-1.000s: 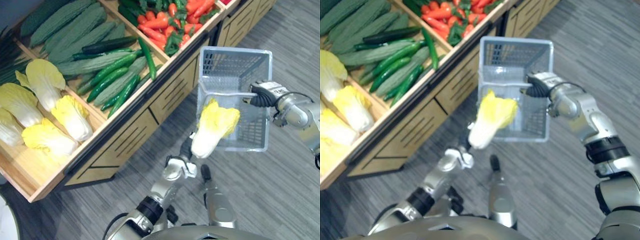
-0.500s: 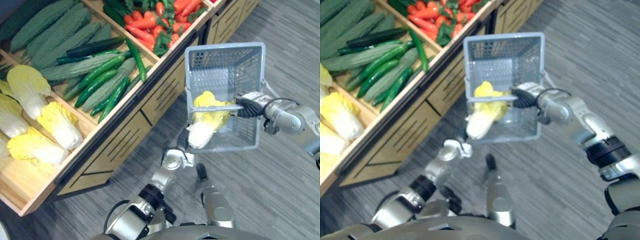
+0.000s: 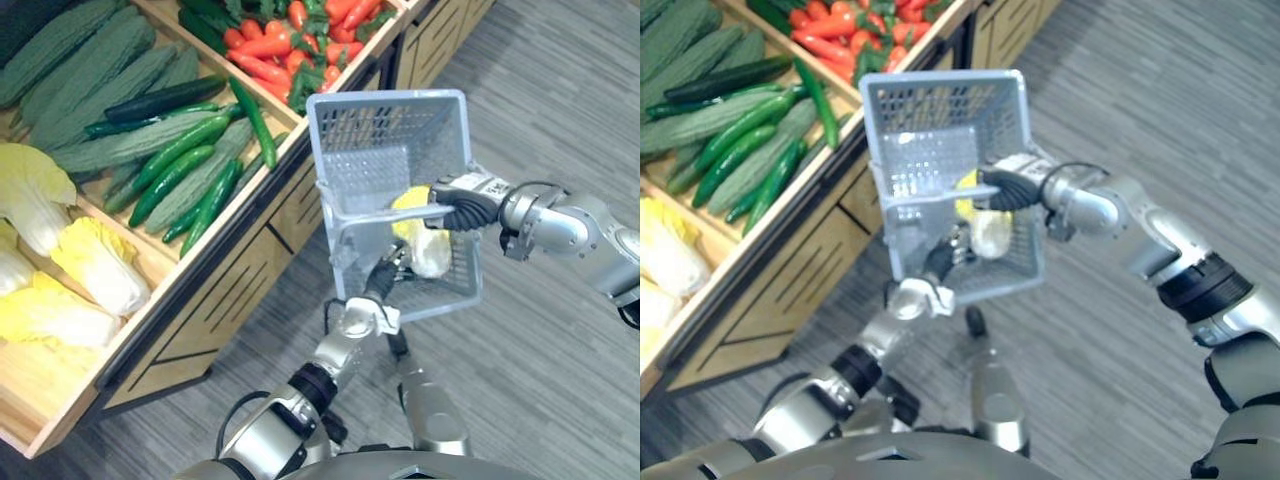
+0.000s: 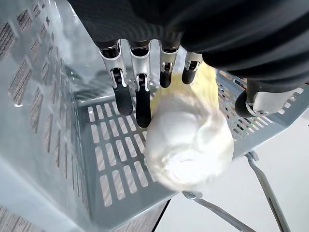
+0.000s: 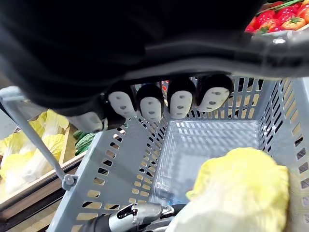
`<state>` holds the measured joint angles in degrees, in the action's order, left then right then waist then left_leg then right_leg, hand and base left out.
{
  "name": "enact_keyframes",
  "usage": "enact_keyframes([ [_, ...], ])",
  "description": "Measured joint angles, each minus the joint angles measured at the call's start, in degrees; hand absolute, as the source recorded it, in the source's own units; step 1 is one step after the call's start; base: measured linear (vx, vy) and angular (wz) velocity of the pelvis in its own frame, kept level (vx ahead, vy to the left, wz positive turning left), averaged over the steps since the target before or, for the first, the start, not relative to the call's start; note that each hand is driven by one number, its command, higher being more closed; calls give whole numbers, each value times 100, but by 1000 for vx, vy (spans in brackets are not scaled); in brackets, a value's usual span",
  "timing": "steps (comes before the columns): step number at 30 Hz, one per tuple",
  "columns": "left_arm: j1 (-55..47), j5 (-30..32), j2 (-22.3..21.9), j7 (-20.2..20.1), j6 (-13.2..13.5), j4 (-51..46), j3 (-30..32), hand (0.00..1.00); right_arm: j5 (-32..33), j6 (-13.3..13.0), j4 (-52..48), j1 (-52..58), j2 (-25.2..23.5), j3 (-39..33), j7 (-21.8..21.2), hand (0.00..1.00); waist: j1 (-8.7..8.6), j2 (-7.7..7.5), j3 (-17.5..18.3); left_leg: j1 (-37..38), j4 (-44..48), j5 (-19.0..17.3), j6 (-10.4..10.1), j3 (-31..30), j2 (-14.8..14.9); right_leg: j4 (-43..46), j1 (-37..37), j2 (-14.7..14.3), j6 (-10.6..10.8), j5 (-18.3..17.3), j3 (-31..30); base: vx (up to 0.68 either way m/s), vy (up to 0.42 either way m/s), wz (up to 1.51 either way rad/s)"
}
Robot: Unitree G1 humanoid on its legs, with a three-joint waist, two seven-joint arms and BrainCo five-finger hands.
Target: Pick vegetable in the basket
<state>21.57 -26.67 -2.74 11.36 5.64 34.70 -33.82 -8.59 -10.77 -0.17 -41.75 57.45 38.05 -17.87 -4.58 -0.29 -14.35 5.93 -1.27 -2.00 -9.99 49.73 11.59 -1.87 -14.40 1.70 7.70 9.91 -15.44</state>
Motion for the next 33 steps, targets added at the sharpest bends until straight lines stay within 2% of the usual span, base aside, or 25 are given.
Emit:
enact_keyframes([
  [10, 59, -207, 2, -62, 3, -174, -290, 0, -14, 12, 210, 21, -11, -9, 4, 100, 9, 8, -4, -161, 187, -75, 19, -194, 82, 20, 17, 62, 0, 0, 111, -72, -39, 9],
  [13, 56, -248, 4, -92, 6, -411, -352, 0, -38, 21, 390, 91, -148, -112, 4, 100, 14, 10, -3, -180, 191, -69, 23, -231, 110, 23, 20, 55, 0, 0, 156, -61, -49, 8],
  [17, -44, -408, 97, -323, 1, -1041, -935, 0, -41, 54, 677, 294, -225, -269, 4, 100, 22, 29, 3, -184, 196, -65, 27, -335, 148, 50, 74, 62, 1, -1, 274, -48, -34, 14],
  [21, -175, -700, 508, -967, -136, -2075, -1877, 0, -54, 74, 1075, 409, -249, -534, 4, 100, 34, 70, 27, -290, 254, -63, 34, -499, 200, 116, 77, 98, 2, -2, 478, -43, -23, 21],
  [27, -414, -1109, 1160, -1524, -362, -3129, -2530, 0, -507, 137, 1915, 721, -767, -1123, 18, 100, 174, 166, 84, -388, 296, -67, 32, -650, 212, 120, 108, 180, -3, -5, 730, -43, -18, 20],
  [30, -663, -1386, 1511, -1770, -428, -3842, -2818, 0, -794, 222, 2460, 943, -1103, -1368, 39, 100, 182, 293, 161, -487, 361, -75, 72, -655, 282, 120, 172, 285, -45, -35, 1039, -35, -9, 41],
  [33, -733, -1608, 1759, -1951, -512, -4302, -3028, 0, -965, 243, 2927, 1042, -1345, -1650, 134, 100, 212, 313, 174, -579, 359, 58, 68, -687, 298, 121, 173, 357, -42, -47, 1245, -16, -12, 43],
])
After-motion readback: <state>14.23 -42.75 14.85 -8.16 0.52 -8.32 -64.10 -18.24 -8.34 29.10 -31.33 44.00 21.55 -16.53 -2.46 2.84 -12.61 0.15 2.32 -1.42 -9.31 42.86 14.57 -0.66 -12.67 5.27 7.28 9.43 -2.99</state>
